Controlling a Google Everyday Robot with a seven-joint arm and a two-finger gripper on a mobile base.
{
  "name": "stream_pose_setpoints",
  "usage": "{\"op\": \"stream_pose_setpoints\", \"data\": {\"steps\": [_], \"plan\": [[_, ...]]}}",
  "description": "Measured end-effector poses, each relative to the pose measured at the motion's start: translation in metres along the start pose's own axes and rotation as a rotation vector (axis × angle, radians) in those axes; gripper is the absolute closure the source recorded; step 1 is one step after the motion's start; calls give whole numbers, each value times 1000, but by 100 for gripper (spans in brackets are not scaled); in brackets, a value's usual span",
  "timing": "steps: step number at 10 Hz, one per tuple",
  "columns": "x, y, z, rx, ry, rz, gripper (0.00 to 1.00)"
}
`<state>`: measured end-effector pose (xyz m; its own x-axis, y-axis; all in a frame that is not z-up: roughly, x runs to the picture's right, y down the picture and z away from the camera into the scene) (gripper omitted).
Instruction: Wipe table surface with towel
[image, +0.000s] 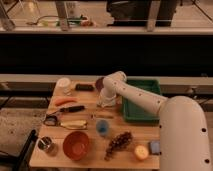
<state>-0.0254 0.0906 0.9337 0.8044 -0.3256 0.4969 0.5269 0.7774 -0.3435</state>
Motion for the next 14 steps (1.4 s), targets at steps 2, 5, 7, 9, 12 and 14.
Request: {"op": "stream_pose_setpoints", "data": {"steps": [2,5,7,9,12,14], "plan": [[-16,-10,4,0,-9,-30,100],[-29,-10,6,-9,-30,-60,100],[-32,6,4,-29,-39,-70,100],[-30,18,3,-47,-43,-70,100],[-15,37,-4,-50,-37,-41,100],[2,42,-12,-35,-24,-2,100]]}}
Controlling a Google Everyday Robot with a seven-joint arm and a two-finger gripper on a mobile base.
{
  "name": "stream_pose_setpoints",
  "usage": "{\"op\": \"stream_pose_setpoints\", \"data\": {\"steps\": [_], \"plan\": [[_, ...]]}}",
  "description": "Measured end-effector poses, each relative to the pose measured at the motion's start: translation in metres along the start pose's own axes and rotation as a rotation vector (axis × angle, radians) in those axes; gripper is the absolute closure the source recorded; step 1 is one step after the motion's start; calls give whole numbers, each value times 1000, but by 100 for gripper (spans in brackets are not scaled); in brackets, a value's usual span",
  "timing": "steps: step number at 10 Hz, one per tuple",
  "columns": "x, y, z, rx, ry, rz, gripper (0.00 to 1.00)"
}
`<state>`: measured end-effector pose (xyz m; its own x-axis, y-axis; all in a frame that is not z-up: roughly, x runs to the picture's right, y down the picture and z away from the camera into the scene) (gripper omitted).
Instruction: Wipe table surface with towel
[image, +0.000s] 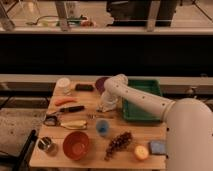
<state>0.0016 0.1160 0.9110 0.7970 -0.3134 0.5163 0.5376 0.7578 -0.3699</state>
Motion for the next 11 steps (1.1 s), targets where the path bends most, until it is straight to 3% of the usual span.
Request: {"op": "stream_pose_setpoints", "data": {"steps": [6,11], "plan": [[30,-20,-4,29,46,64,100],[-3,-42,14,11,41,0,100]]}}
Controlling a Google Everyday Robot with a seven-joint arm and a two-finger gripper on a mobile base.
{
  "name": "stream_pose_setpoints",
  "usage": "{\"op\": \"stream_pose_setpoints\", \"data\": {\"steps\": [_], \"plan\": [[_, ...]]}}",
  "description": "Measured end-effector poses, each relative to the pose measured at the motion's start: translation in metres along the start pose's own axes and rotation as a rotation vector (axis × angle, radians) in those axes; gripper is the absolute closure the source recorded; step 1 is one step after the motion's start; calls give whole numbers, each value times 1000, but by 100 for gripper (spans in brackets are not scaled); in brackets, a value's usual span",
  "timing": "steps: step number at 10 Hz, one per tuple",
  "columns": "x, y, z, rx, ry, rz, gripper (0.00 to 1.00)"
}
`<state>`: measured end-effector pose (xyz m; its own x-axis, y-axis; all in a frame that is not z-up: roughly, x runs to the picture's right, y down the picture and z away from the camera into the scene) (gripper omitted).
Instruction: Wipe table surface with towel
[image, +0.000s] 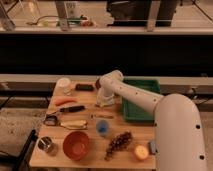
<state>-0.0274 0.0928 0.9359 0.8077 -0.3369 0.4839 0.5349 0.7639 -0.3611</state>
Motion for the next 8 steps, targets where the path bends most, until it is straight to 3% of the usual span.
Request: {"op": "stream_pose_setpoints", "data": {"steps": [3,8], "plan": [[-13,11,2,-19,-17,-34,100],[-12,56,-11,-42,-20,-38,100]]}}
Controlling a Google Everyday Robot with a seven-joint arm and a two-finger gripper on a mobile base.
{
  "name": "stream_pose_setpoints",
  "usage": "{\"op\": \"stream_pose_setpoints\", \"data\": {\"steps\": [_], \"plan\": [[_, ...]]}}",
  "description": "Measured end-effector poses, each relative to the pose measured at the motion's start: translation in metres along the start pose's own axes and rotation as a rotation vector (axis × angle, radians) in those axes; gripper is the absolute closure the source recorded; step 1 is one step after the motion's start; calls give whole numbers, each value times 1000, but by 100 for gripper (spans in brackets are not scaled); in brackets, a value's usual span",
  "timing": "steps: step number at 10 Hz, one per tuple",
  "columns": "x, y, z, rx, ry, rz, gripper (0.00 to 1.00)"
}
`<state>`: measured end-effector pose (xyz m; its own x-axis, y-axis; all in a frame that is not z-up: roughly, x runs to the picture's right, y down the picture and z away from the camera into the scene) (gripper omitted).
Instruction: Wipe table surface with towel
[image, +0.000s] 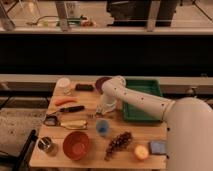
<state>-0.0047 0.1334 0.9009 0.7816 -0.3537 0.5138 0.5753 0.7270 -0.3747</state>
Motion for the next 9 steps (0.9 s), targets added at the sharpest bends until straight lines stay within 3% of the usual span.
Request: {"op": "stream_pose_setpoints", "data": {"steps": [3,7,9], "plan": [[21,5,-6,8,19,45,100],[53,-13,-2,3,63,97,100],[51,-29,2,6,70,89,100]]}}
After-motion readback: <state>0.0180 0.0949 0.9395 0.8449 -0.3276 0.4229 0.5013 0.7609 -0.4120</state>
